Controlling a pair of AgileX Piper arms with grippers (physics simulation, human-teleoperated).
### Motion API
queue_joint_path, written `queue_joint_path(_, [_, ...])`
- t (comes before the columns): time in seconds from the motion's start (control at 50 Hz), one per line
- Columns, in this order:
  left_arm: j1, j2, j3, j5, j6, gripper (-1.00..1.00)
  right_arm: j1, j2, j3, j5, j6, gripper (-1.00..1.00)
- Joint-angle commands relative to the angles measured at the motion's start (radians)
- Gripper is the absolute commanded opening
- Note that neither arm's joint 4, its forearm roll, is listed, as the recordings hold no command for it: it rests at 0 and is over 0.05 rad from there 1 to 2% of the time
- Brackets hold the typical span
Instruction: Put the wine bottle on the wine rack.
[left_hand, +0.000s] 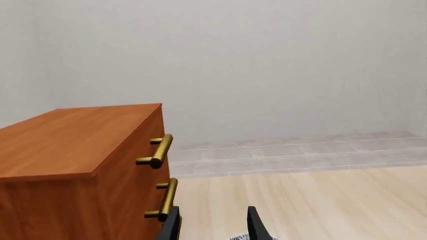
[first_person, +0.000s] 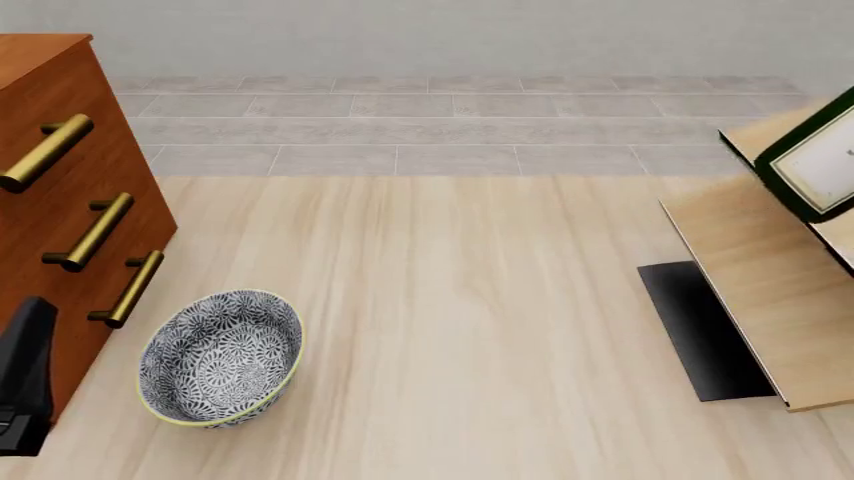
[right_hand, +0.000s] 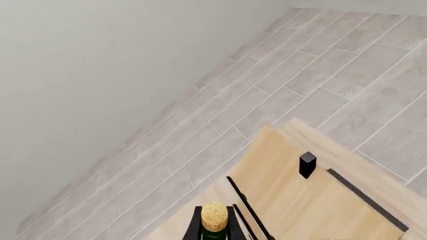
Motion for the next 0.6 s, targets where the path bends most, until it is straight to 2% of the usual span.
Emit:
queue_joint_path(0.02, [-0.007,0.000,-0.008,0.009,0.000,1.00,-0.054,0.001,-0.043,0.037,-0.020,-1.00])
queue_joint_path(0.32, [-0.012,0.000,-0.004,0.006,0.003,1.00,-0.156,0.036,-0.089,0.050,-0.049,-1.00])
queue_joint_path(0.6, [-0.016,0.000,0.008,-0.001,0.008,1.00,-0.196,0.039,-0.064,0.032,-0.055,-1.00])
